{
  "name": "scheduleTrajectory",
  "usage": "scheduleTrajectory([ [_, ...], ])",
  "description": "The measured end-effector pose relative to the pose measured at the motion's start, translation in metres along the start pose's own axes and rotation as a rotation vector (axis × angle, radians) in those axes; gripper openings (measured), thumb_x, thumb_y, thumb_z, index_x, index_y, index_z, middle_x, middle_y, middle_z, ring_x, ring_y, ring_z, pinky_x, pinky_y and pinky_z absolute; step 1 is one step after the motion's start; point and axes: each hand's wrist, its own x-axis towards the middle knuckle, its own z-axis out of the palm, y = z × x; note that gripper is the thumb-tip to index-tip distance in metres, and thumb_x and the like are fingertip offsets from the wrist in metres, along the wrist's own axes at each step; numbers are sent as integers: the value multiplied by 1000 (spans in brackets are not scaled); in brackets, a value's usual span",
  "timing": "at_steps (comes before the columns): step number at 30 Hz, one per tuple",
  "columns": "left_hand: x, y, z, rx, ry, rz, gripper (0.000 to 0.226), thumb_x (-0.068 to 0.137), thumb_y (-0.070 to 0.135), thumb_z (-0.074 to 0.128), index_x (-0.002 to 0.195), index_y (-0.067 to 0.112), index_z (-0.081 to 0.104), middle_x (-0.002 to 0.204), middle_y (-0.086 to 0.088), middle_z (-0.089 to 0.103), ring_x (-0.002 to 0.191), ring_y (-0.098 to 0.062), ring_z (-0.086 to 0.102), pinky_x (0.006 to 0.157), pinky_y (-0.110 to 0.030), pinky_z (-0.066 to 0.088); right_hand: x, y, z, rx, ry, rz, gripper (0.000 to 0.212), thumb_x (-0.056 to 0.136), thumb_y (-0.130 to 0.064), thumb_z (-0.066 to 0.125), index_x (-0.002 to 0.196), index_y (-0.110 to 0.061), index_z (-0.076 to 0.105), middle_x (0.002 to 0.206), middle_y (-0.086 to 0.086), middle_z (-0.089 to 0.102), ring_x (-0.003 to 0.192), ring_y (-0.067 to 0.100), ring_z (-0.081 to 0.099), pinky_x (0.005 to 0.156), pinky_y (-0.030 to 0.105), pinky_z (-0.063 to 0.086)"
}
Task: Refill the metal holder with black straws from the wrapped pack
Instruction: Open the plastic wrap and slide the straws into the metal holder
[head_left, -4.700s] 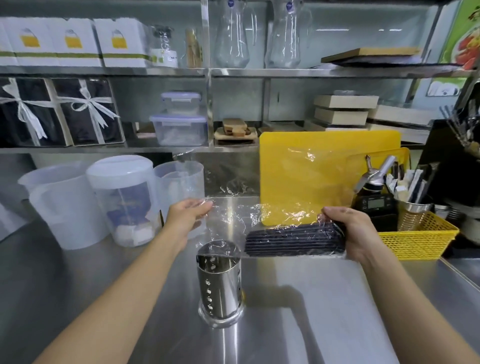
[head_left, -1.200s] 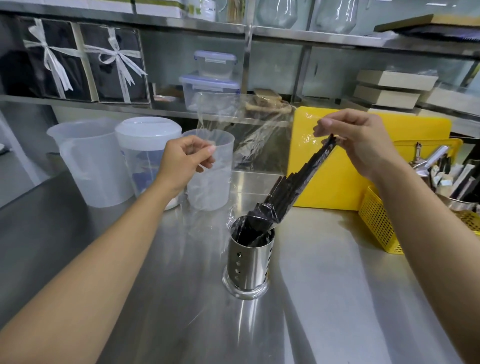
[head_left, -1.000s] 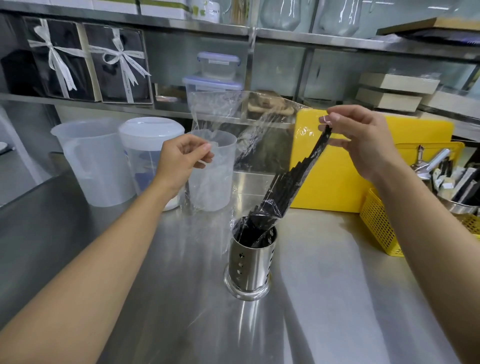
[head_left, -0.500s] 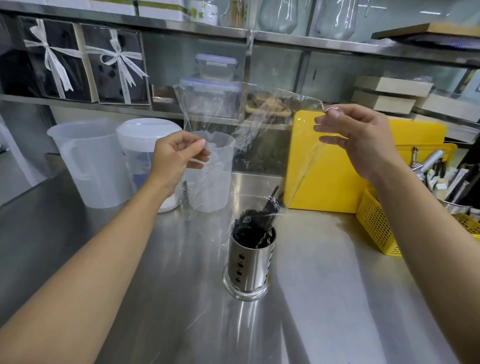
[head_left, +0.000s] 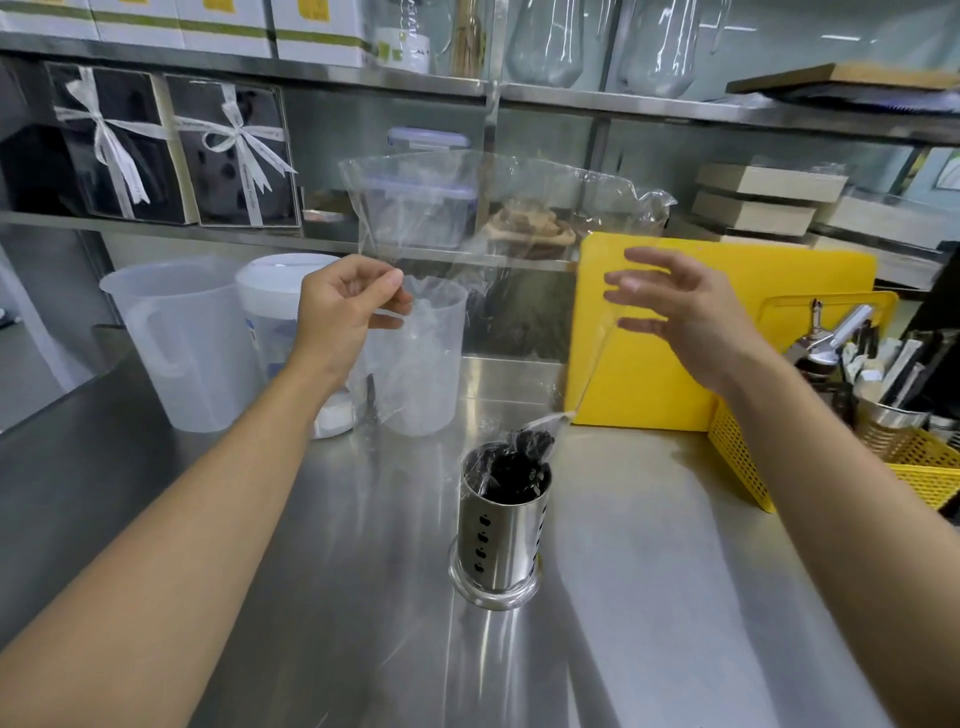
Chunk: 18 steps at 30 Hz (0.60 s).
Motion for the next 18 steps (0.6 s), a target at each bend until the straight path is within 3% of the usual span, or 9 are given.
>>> scheduleTrajectory([
  [2, 3, 6, 2, -24, -3, 3, 13, 86, 8, 60, 75, 15, 62, 54, 9, 68, 55, -6, 64, 56, -23, 55, -3, 6, 4, -23, -11, 34, 40, 79, -9, 66, 118, -13, 55, 101, 4, 69, 95, 21, 66, 83, 38, 51],
  [5, 10, 19, 6, -40, -11, 13, 13, 85, 6, 60, 75, 14, 62, 53, 8, 68, 54, -6, 64, 54, -22, 54, -6, 9, 7, -9, 21, 25, 29, 77, -7, 69, 104, -11, 62, 88, 4, 72, 83, 19, 68, 77, 35, 51],
  [8, 19, 34, 11, -19, -26, 49, 14, 86, 5, 59, 75, 13, 61, 53, 8, 68, 50, -7, 62, 51, -21, 53, -4, 3, 4, 19, 94, -45, 17, 77, -5, 69, 91, -13, 64, 69, -4, 74, 68, 13, 69, 69, 30, 50],
  [12, 29, 50, 21, 34, 21, 70, 17, 86, 11, 60, 71, 17, 59, 55, 5, 66, 47, -7, 61, 45, -22, 51, -2, -11, -2, 77, 200, -158, 11, 77, -5, 69, 81, -15, 64, 61, -6, 72, 63, 12, 68, 68, 30, 51],
  [18, 37, 77, 43, 24, 47, 108, 14, 87, 15, 60, 74, 18, 59, 68, -3, 61, 48, -9, 61, 45, -27, 54, -6, -22, -17, 148, 230, -177, 17, 80, -11, 67, 94, -17, 60, 68, -3, 73, 69, 15, 70, 67, 28, 54],
])
